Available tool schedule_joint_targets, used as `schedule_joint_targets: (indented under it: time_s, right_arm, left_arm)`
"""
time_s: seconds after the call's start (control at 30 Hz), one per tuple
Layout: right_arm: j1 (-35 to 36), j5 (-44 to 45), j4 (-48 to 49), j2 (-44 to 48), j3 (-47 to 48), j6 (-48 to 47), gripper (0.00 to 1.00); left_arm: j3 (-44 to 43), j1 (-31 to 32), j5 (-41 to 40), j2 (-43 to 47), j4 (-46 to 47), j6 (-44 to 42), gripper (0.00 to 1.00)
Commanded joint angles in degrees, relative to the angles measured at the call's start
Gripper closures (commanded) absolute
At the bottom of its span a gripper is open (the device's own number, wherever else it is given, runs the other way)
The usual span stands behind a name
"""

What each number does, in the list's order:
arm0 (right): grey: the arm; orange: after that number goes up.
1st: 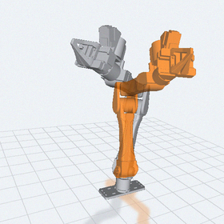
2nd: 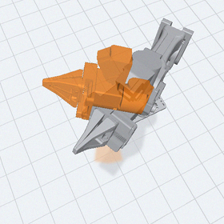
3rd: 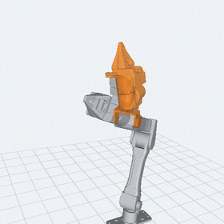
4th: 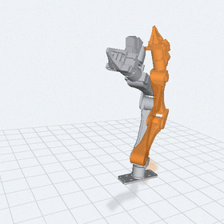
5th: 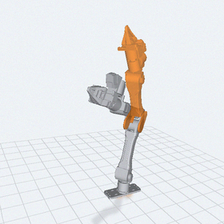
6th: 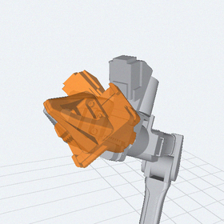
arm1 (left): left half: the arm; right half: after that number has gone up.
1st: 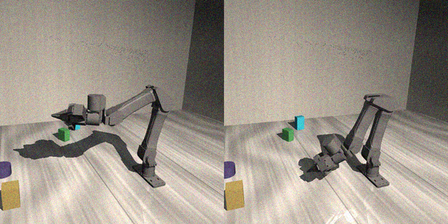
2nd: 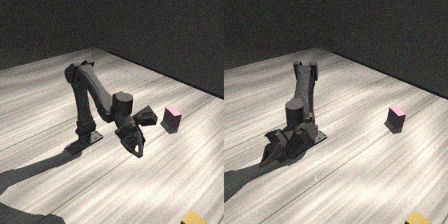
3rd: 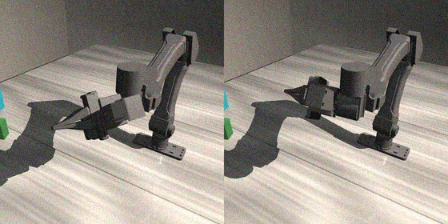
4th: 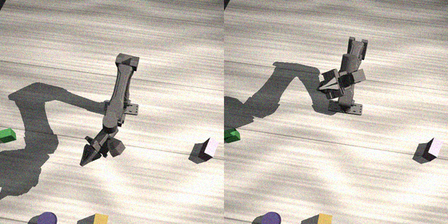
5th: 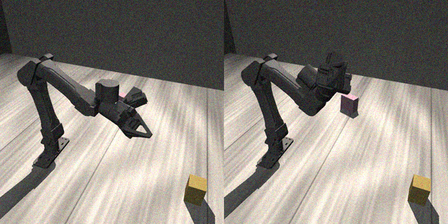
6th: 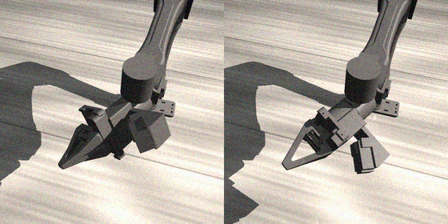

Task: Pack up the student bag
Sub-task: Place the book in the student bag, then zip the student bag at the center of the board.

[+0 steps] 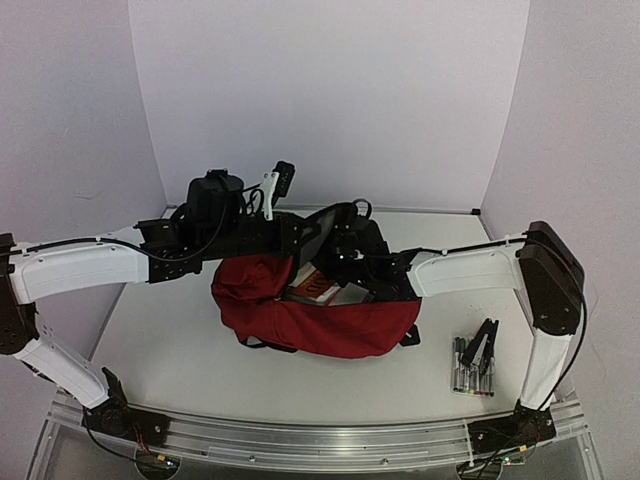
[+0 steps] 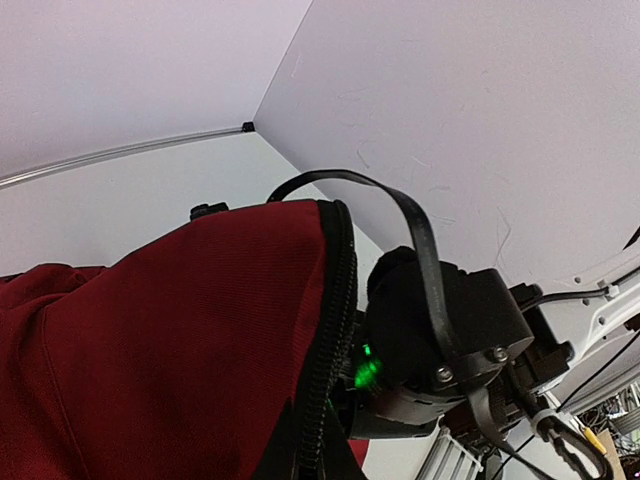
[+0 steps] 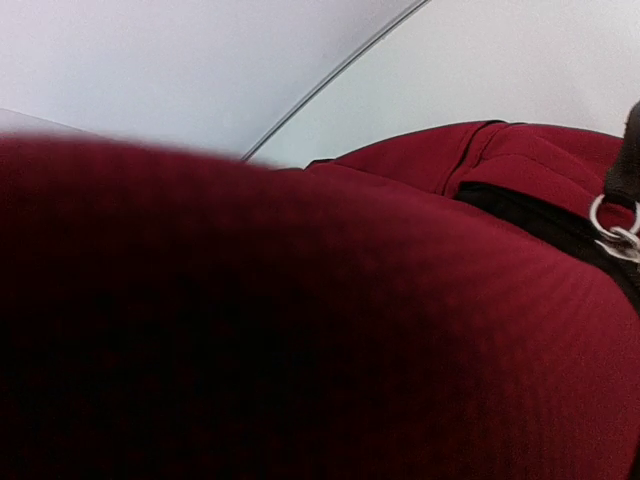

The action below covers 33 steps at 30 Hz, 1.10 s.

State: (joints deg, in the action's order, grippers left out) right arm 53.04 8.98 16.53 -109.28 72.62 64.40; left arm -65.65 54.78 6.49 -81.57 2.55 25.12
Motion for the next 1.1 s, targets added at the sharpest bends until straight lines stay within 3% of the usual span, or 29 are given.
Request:
schedule_joint_targets:
  time_s: [0.0, 0.17, 0.27, 0.5, 0.77, 0.87, 0.97, 1.07]
  right_arm:
    - [0.18, -0.91, 2.59, -2.85, 2.98, -2.48, 0.90]
    - [0.21, -0.14, 2.89, -0.61, 2.20, -5.32, 0.88]
    - [0.45, 4.62, 3.23, 5.18, -1.90, -8.39, 0.84]
    - [0.51, 21.56, 1.87, 22.40, -17.29, -12.04, 0.60]
    - [0.57, 31.09, -11.02, 35.54, -24.21, -9.48, 0.55]
    - [0.57, 30.57, -11.91, 39.96, -25.29, -12.99, 0.54]
    - [0.55, 26.02, -12.28, 42.18, -23.25, -22.11, 0.52]
    - [0.56, 19.14, -14.58, 42.50, -18.76, -31.04, 0.52]
  left_arm:
    - [-3.05, -0.27, 1.75, -0.47, 1.57, 0.33, 1.00]
    - [-3.05, -0.82, -0.41, -0.60, 0.10, 2.07, 1.00]
    - [-2.28, -1.63, -1.22, -0.55, 0.23, 3.23, 1.00]
    - [-6.79, -1.71, 5.72, -7.57, 0.00, -0.09, 1.00]
    - [-14.34, 0.49, 17.19, -19.10, 2.80, 0.25, 0.99]
    - [-14.50, 0.87, 18.91, -19.78, 1.90, 0.41, 0.81]
    - [-10.77, 0.77, 17.96, -16.16, 2.70, 0.15, 0.48]
    - [-5.76, 0.04, 16.20, -10.16, 2.95, 0.95, 0.28]
